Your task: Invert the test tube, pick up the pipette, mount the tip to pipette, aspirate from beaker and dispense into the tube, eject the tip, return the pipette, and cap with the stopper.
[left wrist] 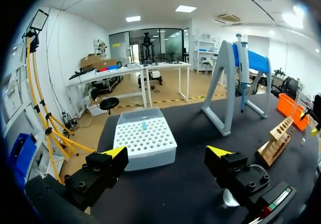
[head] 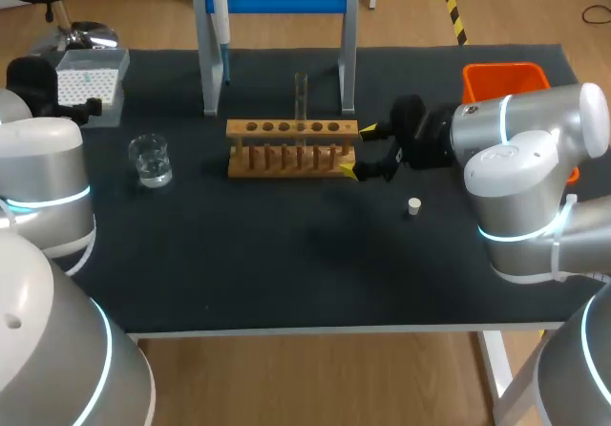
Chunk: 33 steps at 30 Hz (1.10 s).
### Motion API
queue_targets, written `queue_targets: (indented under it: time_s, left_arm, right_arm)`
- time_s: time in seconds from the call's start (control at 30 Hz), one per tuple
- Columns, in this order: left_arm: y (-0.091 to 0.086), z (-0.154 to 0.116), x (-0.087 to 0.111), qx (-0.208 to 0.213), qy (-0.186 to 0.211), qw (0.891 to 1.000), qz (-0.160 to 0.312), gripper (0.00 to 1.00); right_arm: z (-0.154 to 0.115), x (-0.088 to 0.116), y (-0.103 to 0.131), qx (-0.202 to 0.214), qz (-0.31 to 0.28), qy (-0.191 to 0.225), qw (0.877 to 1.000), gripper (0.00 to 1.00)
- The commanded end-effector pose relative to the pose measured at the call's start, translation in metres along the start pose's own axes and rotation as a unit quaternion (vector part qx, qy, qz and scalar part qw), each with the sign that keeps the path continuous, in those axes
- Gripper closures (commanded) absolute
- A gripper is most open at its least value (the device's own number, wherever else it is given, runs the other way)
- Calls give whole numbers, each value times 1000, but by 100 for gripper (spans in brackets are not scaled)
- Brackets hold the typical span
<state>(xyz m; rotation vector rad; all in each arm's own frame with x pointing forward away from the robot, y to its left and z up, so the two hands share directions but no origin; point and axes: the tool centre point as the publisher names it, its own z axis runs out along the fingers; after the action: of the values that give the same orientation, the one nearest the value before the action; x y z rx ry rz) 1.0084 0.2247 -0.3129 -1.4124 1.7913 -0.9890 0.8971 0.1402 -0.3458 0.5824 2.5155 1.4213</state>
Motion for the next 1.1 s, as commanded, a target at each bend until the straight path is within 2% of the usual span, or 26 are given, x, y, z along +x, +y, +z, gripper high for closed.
queue_targets:
  time_s: [0.03,0.43,1.1]
  left_arm:
    - [-1,11,-4,5,4,1000,1,0]
    - [-8,36,-12,11,11,1000,3,0]
    - [-16,59,-31,18,4,1000,1,0]
  right_arm:
    - [-1,0,0,0,0,0,1000,0]
    - [-1,0,0,0,0,0,1000,0]
    - [-1,0,0,0,0,0,1000,0]
